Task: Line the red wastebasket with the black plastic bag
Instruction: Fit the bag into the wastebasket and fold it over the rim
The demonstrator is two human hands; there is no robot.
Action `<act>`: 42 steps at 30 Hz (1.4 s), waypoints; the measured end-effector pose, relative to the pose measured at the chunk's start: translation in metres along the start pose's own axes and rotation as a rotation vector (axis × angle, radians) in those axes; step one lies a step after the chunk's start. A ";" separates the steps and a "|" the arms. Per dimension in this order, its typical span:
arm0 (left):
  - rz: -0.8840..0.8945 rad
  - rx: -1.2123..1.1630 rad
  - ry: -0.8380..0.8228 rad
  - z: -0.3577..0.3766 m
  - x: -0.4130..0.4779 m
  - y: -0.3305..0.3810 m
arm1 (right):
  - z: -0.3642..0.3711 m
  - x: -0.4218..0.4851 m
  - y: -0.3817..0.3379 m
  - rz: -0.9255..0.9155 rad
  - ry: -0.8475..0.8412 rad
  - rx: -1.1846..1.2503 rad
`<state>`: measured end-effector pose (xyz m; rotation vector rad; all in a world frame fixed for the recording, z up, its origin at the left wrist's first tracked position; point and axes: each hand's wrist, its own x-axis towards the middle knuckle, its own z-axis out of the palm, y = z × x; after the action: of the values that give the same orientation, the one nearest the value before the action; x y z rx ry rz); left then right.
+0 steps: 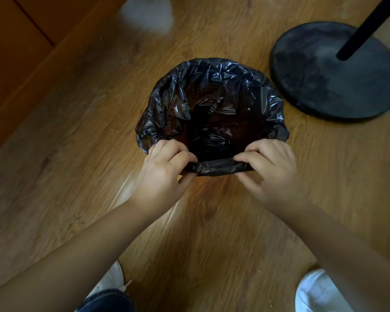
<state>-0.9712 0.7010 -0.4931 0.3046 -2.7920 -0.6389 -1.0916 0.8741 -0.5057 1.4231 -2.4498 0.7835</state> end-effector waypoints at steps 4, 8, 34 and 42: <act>-0.027 0.134 -0.001 -0.006 -0.011 0.000 | -0.009 -0.005 0.004 -0.065 0.016 -0.025; 0.114 0.192 0.016 -0.010 -0.014 0.011 | -0.015 -0.004 0.014 -0.060 -0.006 -0.069; 0.139 0.164 0.083 0.000 -0.010 0.004 | -0.010 -0.018 -0.001 -0.018 -0.048 -0.003; 0.109 0.106 0.047 -0.004 -0.005 0.024 | -0.009 -0.015 0.002 -0.066 0.059 0.015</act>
<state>-0.9687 0.7217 -0.4794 0.1841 -2.7799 -0.4539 -1.0869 0.8910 -0.5047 1.4573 -2.3452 0.8192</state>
